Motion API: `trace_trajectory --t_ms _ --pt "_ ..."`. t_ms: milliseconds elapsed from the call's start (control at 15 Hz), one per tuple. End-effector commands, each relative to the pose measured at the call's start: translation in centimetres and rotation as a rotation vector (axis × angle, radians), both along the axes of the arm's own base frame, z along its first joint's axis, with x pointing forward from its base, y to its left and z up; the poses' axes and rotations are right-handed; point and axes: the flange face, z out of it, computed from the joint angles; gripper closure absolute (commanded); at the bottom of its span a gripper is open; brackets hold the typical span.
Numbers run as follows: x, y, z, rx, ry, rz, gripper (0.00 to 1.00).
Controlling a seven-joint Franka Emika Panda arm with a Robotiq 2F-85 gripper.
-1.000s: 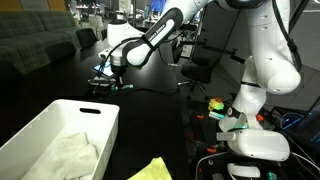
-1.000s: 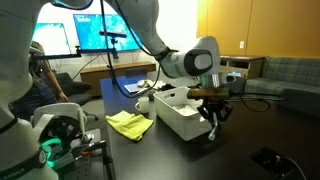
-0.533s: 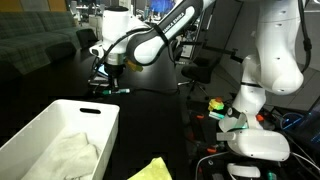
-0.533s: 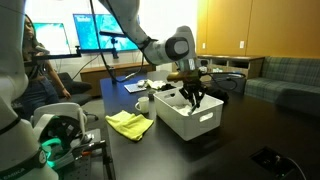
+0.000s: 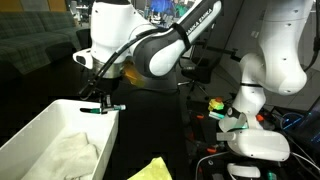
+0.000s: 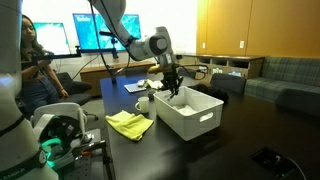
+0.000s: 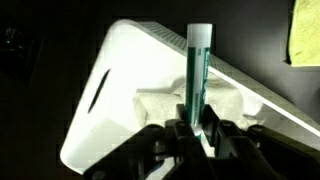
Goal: Pick up the cloths from the table and put them in the box, then pick up the marker and the seal tape put them in the cup
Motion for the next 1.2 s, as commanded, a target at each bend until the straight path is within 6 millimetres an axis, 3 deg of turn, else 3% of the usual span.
trace_trajectory --t_ms 0,267,533,867,1133 --pt "-1.2 5.2 0.8 0.015 -0.024 0.015 0.95" --pt "-2.3 11.2 0.3 0.076 -0.027 0.028 0.95" --pt "-3.4 15.4 -0.1 0.097 -0.041 0.017 0.95" --pt "-5.2 18.7 -1.0 0.085 -0.071 0.037 0.95" --pt "-7.0 21.2 -2.8 0.083 -0.098 0.059 0.95"
